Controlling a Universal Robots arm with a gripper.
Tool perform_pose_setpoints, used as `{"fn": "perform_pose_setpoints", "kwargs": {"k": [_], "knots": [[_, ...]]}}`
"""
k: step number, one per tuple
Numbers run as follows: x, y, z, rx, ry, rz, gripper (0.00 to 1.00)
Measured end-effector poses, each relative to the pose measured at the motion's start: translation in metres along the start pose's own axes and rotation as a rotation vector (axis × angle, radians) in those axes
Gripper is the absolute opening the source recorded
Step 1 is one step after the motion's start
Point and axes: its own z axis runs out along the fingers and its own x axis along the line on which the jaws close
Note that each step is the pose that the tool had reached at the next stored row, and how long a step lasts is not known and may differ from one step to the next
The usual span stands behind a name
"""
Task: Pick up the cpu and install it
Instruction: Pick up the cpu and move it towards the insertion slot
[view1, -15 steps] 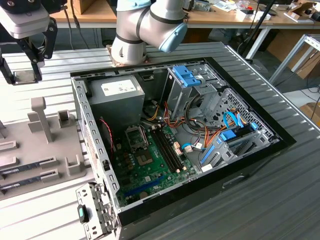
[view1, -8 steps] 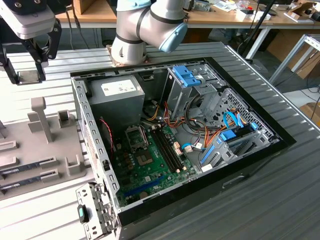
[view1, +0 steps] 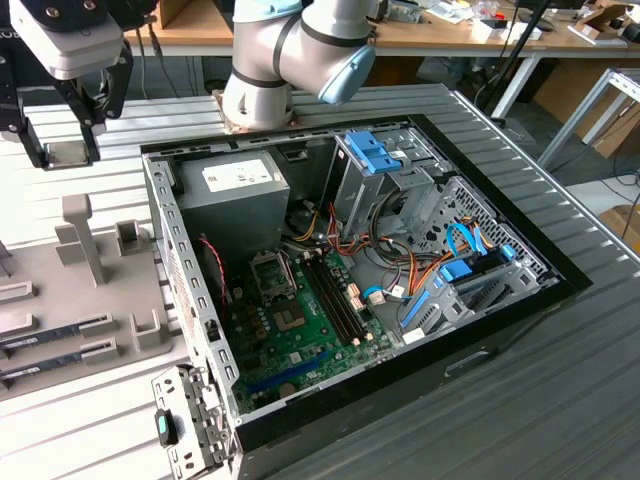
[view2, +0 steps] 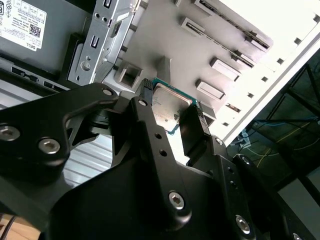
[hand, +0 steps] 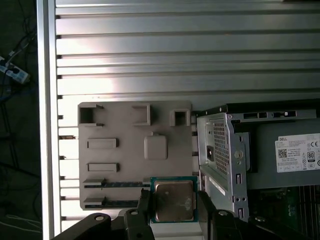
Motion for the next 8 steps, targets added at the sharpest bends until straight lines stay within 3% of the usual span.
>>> {"fn": "perform_pose_setpoints", "kwargs": {"k": [8], "knots": [[-0.0098, 0.0003, 0.0017, 0.0000, 0.0001, 0.000, 0.47]]}}
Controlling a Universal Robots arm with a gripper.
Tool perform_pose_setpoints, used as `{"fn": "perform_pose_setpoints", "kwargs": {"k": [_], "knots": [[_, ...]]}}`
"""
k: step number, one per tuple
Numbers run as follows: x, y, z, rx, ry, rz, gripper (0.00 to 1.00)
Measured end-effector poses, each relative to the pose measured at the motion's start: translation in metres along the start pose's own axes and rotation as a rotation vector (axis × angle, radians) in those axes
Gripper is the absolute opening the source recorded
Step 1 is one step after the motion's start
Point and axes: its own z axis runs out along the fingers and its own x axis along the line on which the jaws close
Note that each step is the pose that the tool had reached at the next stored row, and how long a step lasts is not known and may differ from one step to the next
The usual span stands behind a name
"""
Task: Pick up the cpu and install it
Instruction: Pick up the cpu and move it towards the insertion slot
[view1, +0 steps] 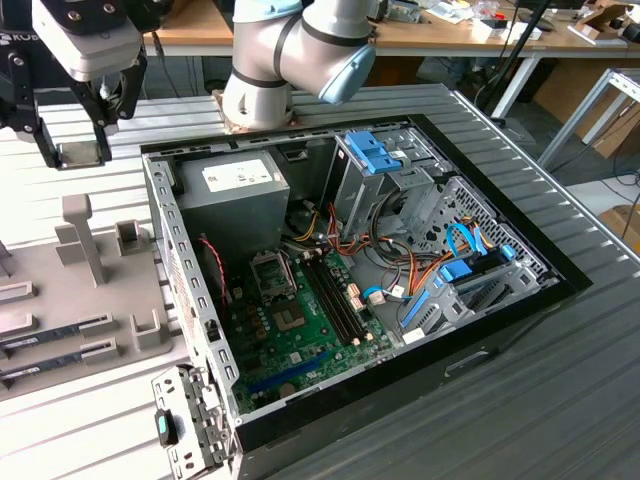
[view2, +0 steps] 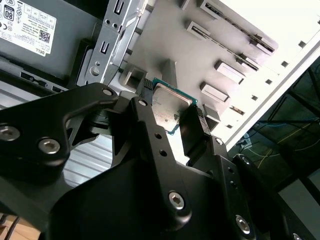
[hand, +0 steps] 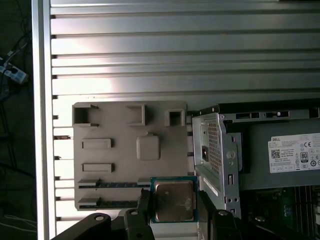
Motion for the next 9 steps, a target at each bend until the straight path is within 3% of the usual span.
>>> {"fn": "perform_pose_setpoints", "kwargs": {"k": [9], "knots": [[-0.0075, 0.0003, 0.0016, -0.0001, -0.0001, 0.000, 0.47]]}}
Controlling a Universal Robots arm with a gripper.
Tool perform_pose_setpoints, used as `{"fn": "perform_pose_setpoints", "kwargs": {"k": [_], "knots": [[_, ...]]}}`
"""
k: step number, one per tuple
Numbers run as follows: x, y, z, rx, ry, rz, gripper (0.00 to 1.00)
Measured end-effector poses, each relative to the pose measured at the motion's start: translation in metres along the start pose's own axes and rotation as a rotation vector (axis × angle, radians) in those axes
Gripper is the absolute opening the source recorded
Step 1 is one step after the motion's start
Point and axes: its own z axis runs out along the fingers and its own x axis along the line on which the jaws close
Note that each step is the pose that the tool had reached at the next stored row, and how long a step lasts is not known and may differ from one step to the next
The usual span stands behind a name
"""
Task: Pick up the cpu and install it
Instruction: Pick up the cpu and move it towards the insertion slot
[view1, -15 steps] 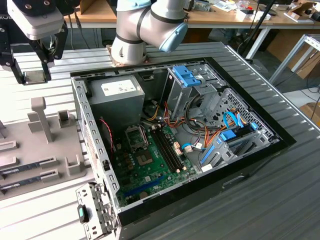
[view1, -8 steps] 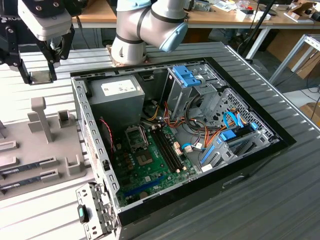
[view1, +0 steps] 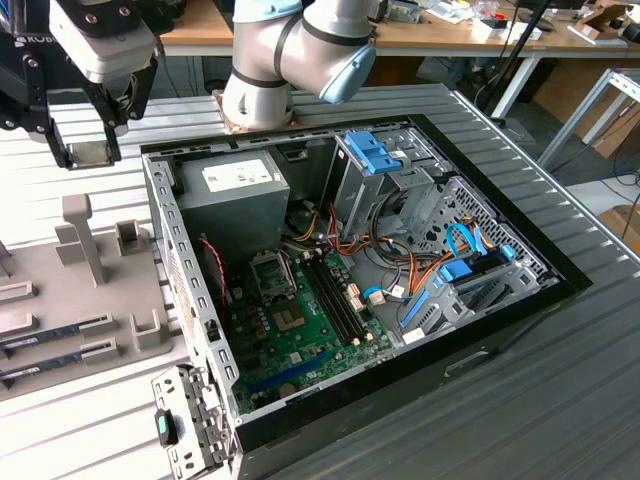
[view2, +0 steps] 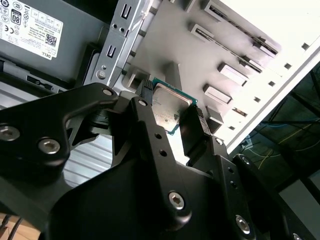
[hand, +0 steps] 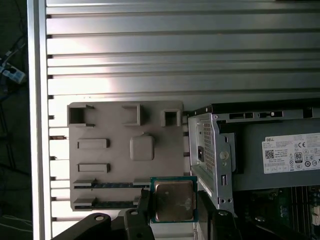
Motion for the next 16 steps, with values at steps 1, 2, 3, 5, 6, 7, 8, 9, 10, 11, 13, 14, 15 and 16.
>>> {"fn": "perform_pose_setpoints", "kwargs": {"k": [1, 2, 3, 5, 6, 7, 8, 9, 10, 11, 13, 14, 15, 16], "knots": [[-0.0007, 0.0000, 0.0001, 0.0001, 0.0001, 0.000, 0.47], [-0.0014, 0.0000, 0.0003, 0.0001, 0.0001, 0.000, 0.47], [-0.0019, 0.0001, 0.0004, 0.0000, 0.0001, 0.000, 0.47], [-0.0045, 0.0001, 0.0011, 0.0001, 0.0001, 0.000, 0.47], [-0.0054, 0.0002, 0.0014, 0.0000, 0.0001, 0.000, 0.47], [-0.0059, 0.0002, 0.0015, 0.0000, 0.0001, 0.000, 0.47], [-0.0070, 0.0002, 0.0018, 0.0001, 0.0000, 0.000, 0.47], [-0.0088, 0.0003, 0.0022, 0.0001, 0.0000, 0.000, 0.47], [-0.0100, 0.0003, 0.0025, 0.0001, 0.0001, 0.000, 0.47], [-0.0112, 0.0004, 0.0028, 0.0001, 0.0001, 0.000, 0.47], [-0.0129, 0.0004, 0.0033, 0.0001, 0.0000, 0.000, 0.47], [-0.0135, 0.0004, 0.0034, 0.0001, 0.0001, 0.000, 0.47], [-0.0141, 0.0005, 0.0036, 0.0001, 0.0001, 0.000, 0.47], [-0.0152, 0.0005, 0.0039, 0.0001, 0.0000, 0.000, 0.47]]}}
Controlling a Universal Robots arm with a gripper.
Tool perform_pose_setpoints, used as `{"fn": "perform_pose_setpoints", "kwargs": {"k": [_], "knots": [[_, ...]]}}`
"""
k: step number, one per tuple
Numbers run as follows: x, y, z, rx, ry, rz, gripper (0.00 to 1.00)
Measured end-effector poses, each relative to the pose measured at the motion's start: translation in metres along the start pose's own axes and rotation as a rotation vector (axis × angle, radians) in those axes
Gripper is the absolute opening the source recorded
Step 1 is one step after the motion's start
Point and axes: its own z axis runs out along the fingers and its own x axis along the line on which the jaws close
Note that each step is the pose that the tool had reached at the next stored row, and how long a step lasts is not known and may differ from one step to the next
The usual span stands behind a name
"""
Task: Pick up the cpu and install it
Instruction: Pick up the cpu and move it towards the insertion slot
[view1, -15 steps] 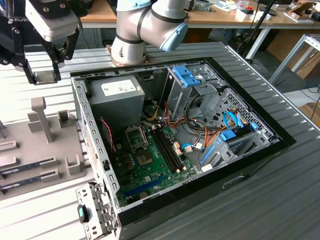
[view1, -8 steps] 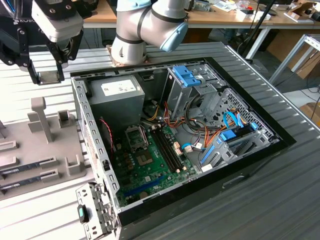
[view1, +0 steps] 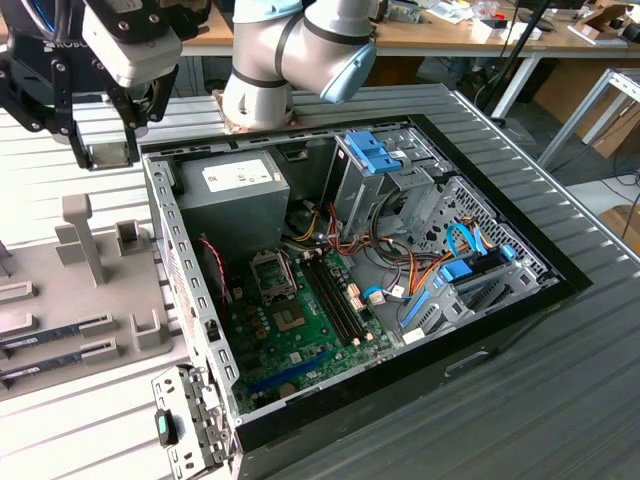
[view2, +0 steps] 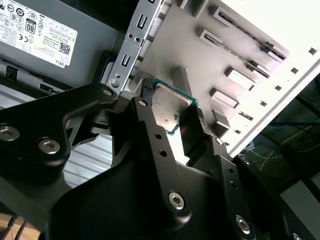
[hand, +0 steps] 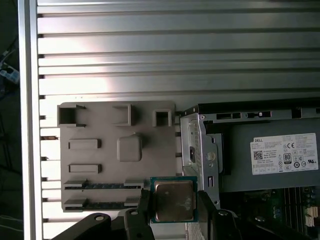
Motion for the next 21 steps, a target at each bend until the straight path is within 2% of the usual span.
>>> {"fn": "perform_pose_setpoints", "kwargs": {"k": [21], "knots": [[-0.0159, 0.0005, 0.0041, 0.0000, 0.0000, 0.000, 0.47]]}}
